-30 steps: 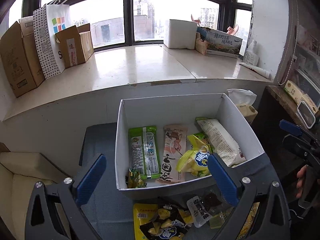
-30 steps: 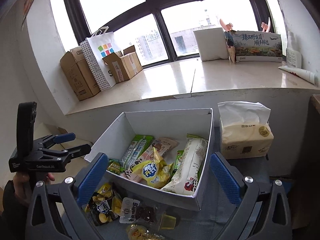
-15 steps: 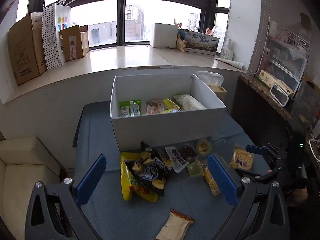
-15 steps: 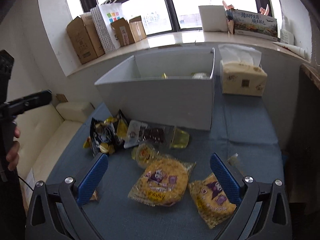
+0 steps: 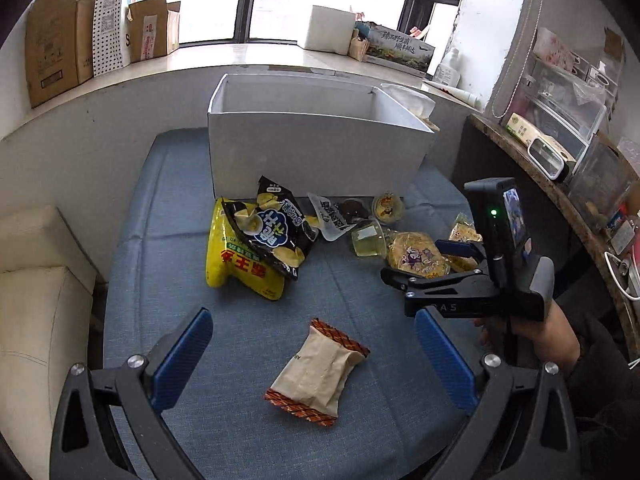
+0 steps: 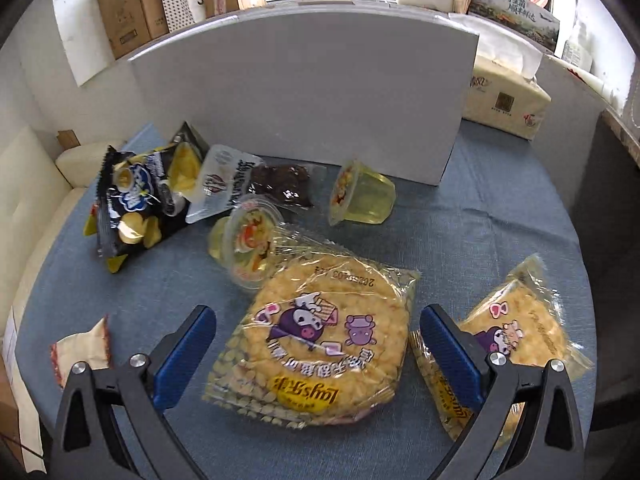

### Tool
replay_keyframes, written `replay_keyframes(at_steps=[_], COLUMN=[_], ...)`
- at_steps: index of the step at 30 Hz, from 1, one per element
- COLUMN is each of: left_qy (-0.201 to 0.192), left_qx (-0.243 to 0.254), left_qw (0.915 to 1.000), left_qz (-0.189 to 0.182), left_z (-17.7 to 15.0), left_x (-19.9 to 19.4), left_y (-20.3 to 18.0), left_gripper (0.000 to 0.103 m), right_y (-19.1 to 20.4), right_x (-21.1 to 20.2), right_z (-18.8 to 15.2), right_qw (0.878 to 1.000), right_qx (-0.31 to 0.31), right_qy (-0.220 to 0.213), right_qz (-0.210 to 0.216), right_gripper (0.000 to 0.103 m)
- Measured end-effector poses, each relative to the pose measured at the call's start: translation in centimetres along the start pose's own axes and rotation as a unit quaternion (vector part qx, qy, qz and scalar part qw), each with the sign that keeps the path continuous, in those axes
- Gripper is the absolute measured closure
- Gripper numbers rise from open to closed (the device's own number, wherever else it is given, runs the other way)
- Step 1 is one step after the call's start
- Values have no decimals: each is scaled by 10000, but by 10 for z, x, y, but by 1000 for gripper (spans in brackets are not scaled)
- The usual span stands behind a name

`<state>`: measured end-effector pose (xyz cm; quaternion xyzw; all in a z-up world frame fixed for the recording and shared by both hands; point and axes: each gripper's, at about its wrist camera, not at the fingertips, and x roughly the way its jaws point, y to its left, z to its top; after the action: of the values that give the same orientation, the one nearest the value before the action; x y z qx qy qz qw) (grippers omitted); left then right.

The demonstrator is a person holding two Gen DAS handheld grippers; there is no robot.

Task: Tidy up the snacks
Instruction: 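Grasp the round cookie pack with right tool while left tool grasps cream pastry packet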

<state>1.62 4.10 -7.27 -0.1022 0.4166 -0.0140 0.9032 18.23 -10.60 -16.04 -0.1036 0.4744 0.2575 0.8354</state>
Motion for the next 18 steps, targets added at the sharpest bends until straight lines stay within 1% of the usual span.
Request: replay_keyframes(at_steps=[2, 5, 6, 7, 8, 9, 10, 12, 14, 18], left_qy=[59, 145, 167, 176, 175, 185, 200, 206, 229, 426], left_qx=[16, 43, 44, 49, 47, 40, 31, 14, 32, 197], left_qw=[10000, 9998, 9998, 9998, 9998, 9998, 9997, 9996, 9996, 9988], left_qz=[-20, 123, 133, 125, 115, 110, 127, 192, 167, 150], left_z=[-2, -4, -4, -4, -5, -5, -5, -5, -6, -9], left_x=[3, 8, 9, 9, 10, 11, 12, 14, 15, 26], left_y=[0, 0, 0, 0, 1, 1, 2, 4, 5, 4], left_gripper=[0, 0, 0, 0, 0, 0, 0, 0, 0, 0], right_y=[-1, 0, 1, 4, 6, 8, 9, 9, 7, 1], right_x=[4, 5, 5, 4, 1, -1, -3, -7, -14, -41], right_z=[0, 0, 0, -1, -1, -2, -4, -7, -12, -22], right_qw=[10000, 9999, 9998, 9996, 9995, 9994, 9992, 9991, 9991, 9990], right_qx=[-37, -142, -152, -229, -289, -328, -395, -417, -371, -166], right_qy=[52, 12, 1, -15, -58, -26, -12, -7, -1, -274], right_qz=[8, -30, -88, -168, -120, -66, -44, 76, 208, 315], right_gripper=[0, 0, 2, 11, 19, 19, 23, 23, 24, 24])
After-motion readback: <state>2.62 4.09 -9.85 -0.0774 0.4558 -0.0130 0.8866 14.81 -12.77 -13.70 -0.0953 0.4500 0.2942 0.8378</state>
